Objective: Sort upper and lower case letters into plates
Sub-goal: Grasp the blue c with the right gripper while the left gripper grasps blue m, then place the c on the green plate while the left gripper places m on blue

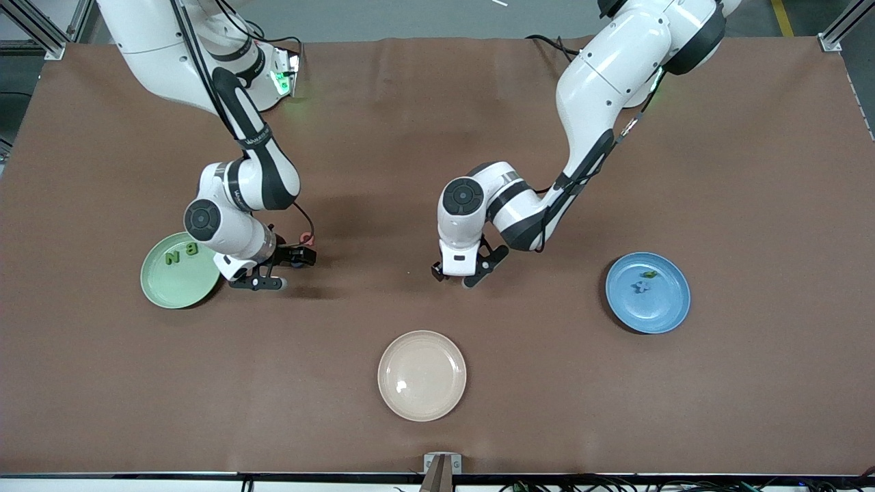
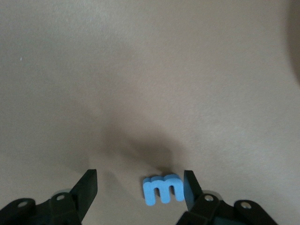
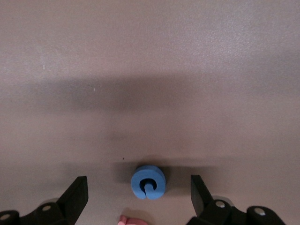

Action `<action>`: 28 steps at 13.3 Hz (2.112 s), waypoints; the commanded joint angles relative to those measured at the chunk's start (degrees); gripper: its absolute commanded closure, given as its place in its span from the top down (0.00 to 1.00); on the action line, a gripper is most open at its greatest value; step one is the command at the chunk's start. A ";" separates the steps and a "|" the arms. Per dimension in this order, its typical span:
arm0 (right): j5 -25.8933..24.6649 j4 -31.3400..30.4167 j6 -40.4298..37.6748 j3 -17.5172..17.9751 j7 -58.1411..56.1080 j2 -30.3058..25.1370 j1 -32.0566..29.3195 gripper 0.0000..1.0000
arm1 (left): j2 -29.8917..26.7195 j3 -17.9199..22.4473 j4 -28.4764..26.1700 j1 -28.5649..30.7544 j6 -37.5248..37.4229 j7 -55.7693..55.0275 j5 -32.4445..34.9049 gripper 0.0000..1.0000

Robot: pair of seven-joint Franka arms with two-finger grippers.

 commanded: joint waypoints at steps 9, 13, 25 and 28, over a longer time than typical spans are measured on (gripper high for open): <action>0.19 0.93 -0.26 -0.86 0.06 1.66 0.93 0.31 | 5.99 1.18 8.03 -2.98 -0.41 -1.34 -0.78 0.53; 0.10 0.84 -0.52 -0.86 -0.03 1.58 0.93 0.18 | 5.12 1.18 7.68 -2.72 -5.06 -1.25 -0.70 0.01; -11.68 -0.30 -13.45 -8.06 -14.22 -9.67 -6.51 0.16 | -17.28 -6.55 -17.08 34.08 -14.04 27.18 0.36 0.03; -11.68 -1.97 -10.47 -7.98 -26.19 -9.32 -13.55 0.16 | -18.00 -6.55 -22.72 40.69 -8.70 34.77 0.53 0.07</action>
